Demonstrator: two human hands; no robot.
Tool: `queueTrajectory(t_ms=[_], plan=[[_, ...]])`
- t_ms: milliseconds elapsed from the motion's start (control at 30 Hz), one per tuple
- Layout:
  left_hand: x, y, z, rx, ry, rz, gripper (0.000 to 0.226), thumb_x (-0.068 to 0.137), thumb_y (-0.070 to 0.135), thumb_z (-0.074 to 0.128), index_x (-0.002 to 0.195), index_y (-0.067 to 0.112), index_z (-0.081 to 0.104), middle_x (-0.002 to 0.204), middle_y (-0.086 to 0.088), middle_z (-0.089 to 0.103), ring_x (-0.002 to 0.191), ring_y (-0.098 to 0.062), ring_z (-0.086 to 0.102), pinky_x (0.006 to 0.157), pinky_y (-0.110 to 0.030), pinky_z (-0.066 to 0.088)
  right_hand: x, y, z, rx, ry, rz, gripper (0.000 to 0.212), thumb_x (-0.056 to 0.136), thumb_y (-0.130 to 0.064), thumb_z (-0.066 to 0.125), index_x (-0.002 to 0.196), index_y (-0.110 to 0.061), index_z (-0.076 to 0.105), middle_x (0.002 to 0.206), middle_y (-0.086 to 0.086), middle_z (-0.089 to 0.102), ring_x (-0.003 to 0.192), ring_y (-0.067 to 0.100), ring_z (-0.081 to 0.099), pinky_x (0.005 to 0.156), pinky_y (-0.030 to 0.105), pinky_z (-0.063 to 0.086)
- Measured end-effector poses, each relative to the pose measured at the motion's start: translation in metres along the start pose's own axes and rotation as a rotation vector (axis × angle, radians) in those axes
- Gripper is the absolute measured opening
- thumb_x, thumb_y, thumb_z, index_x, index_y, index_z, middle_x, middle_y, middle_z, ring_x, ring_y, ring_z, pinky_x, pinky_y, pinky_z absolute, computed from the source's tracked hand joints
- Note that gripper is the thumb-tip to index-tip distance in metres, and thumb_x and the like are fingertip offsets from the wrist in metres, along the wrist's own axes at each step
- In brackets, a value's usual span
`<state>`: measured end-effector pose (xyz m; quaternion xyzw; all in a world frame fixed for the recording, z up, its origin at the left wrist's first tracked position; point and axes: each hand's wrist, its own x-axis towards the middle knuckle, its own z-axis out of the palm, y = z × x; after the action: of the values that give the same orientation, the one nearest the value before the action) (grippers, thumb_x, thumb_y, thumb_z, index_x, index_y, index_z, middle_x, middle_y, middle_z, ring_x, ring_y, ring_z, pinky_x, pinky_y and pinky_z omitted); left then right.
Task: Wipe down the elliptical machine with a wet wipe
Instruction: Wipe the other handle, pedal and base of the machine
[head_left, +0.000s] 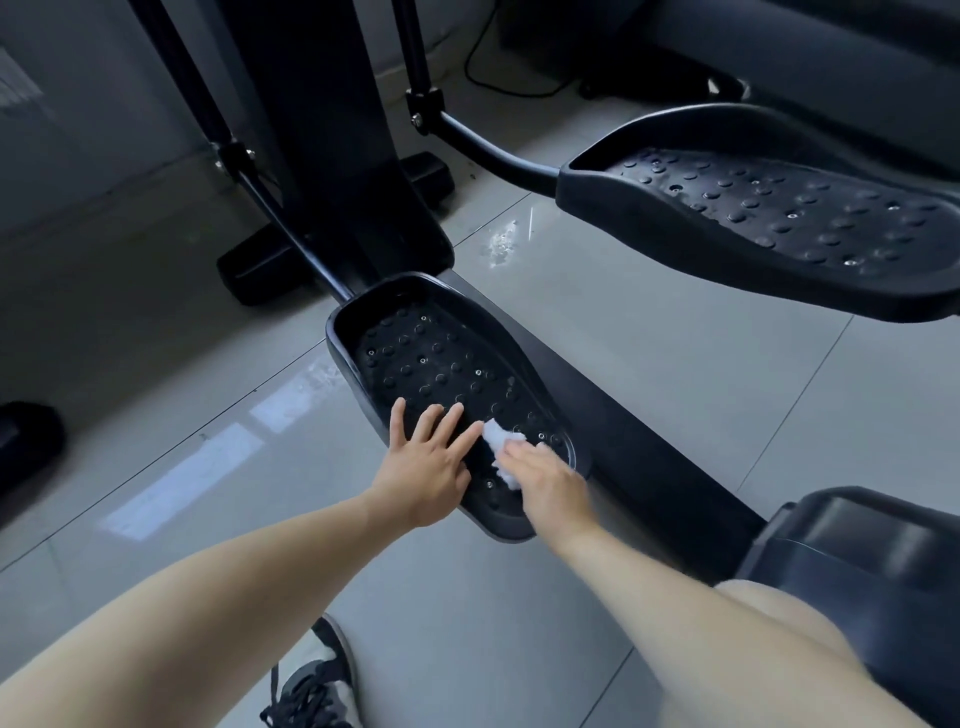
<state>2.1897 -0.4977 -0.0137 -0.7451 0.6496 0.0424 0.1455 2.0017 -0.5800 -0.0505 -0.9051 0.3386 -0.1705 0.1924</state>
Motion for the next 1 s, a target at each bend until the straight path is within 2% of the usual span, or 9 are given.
queueTrajectory(t_ms=[67, 133, 200, 300, 433, 567, 733, 867, 1000], plan=[[-0.001, -0.002, 0.002, 0.021, 0.036, 0.058, 0.062, 0.097, 0.045, 0.027, 0.156, 0.027, 0.038, 0.161, -0.006, 0.038, 0.144, -0.032, 0.036, 0.119, -0.065, -0.008, 0.015, 0.018, -0.012, -0.075, 0.019, 0.054, 0.037, 0.094, -0.007, 0.048, 0.120, -0.022, 0.069, 0.117, -0.010, 0.065, 0.096, 0.008, 0.045, 0.083, 0.030, 0.056], [-0.001, -0.002, 0.003, 0.024, 0.078, 0.113, 0.062, 0.099, 0.050, 0.029, 0.152, 0.024, 0.046, 0.157, -0.006, 0.045, 0.139, -0.031, 0.044, 0.120, -0.064, 0.001, 0.025, 0.029, -0.022, -0.083, -0.033, 0.053, 0.051, 0.095, 0.003, 0.036, 0.134, -0.016, 0.063, 0.135, -0.005, 0.061, 0.118, 0.011, 0.050, 0.113, 0.036, 0.040], [-0.002, 0.002, 0.002, -0.017, 0.066, 0.144, 0.070, 0.100, 0.062, 0.026, 0.155, 0.023, 0.042, 0.161, -0.006, 0.040, 0.143, -0.030, 0.039, 0.122, -0.061, -0.002, 0.025, 0.030, -0.022, -0.094, -0.044, 0.040, 0.058, 0.094, 0.002, 0.024, 0.138, -0.012, 0.059, 0.144, 0.000, 0.055, 0.132, 0.019, 0.050, 0.120, 0.037, 0.028], [-0.003, 0.009, 0.003, -0.019, 0.047, 0.233, 0.087, 0.095, 0.077, 0.022, 0.161, 0.020, 0.028, 0.168, -0.008, 0.022, 0.149, -0.028, 0.027, 0.122, -0.056, -0.013, 0.008, 0.020, -0.011, -0.051, -0.012, 0.175, 0.043, 0.100, -0.008, 0.033, 0.129, -0.012, 0.064, 0.142, 0.003, 0.058, 0.127, 0.023, 0.054, 0.112, 0.040, 0.040], [-0.002, 0.007, 0.005, -0.026, 0.062, 0.242, 0.094, 0.093, 0.082, 0.023, 0.159, 0.017, 0.032, 0.167, -0.009, 0.025, 0.147, -0.030, 0.032, 0.123, -0.055, -0.008, -0.018, -0.004, 0.001, 0.054, 0.015, 0.195, 0.027, 0.080, -0.002, 0.068, 0.102, -0.019, 0.073, 0.114, -0.005, 0.071, 0.104, 0.014, 0.060, 0.083, 0.035, 0.058], [-0.001, 0.005, 0.008, -0.026, 0.083, 0.275, 0.082, 0.097, 0.071, 0.028, 0.156, 0.015, 0.040, 0.164, -0.010, 0.033, 0.142, -0.029, 0.040, 0.124, -0.057, 0.003, -0.037, -0.032, 0.003, 0.149, -0.096, 0.094, 0.034, 0.092, -0.012, 0.045, 0.106, -0.019, 0.075, 0.129, -0.005, 0.070, 0.125, 0.016, 0.060, 0.097, 0.033, 0.052], [0.002, 0.004, 0.003, -0.057, 0.051, 0.227, 0.073, 0.093, 0.047, 0.024, 0.159, 0.017, 0.034, 0.166, -0.005, 0.028, 0.146, -0.027, 0.035, 0.122, -0.054, -0.013, -0.029, 0.007, -0.011, -0.010, -0.086, 0.065, 0.026, 0.095, -0.026, 0.049, 0.093, -0.026, 0.075, 0.107, -0.014, 0.072, 0.083, 0.021, 0.061, 0.065, 0.032, 0.059], [0.004, 0.004, -0.004, -0.065, -0.004, 0.181, 0.082, 0.086, 0.047, 0.004, 0.163, 0.024, 0.018, 0.171, 0.000, 0.013, 0.152, -0.023, 0.018, 0.118, -0.051, -0.025, -0.010, 0.029, -0.038, -0.127, -0.137, 0.234, 0.034, 0.094, -0.003, 0.045, 0.118, -0.022, 0.061, 0.124, -0.014, 0.062, 0.122, 0.032, 0.052, 0.088, 0.034, 0.048], [0.006, 0.002, -0.003, -0.062, -0.006, 0.159, 0.084, 0.084, 0.048, 0.002, 0.163, 0.025, 0.017, 0.170, 0.002, 0.013, 0.152, -0.022, 0.018, 0.119, -0.052, -0.023, -0.019, 0.004, -0.036, -0.098, -0.133, 0.215, 0.023, 0.101, -0.017, 0.045, 0.118, -0.022, 0.060, 0.115, -0.005, 0.063, 0.108, 0.025, 0.055, 0.078, 0.033, 0.041]])
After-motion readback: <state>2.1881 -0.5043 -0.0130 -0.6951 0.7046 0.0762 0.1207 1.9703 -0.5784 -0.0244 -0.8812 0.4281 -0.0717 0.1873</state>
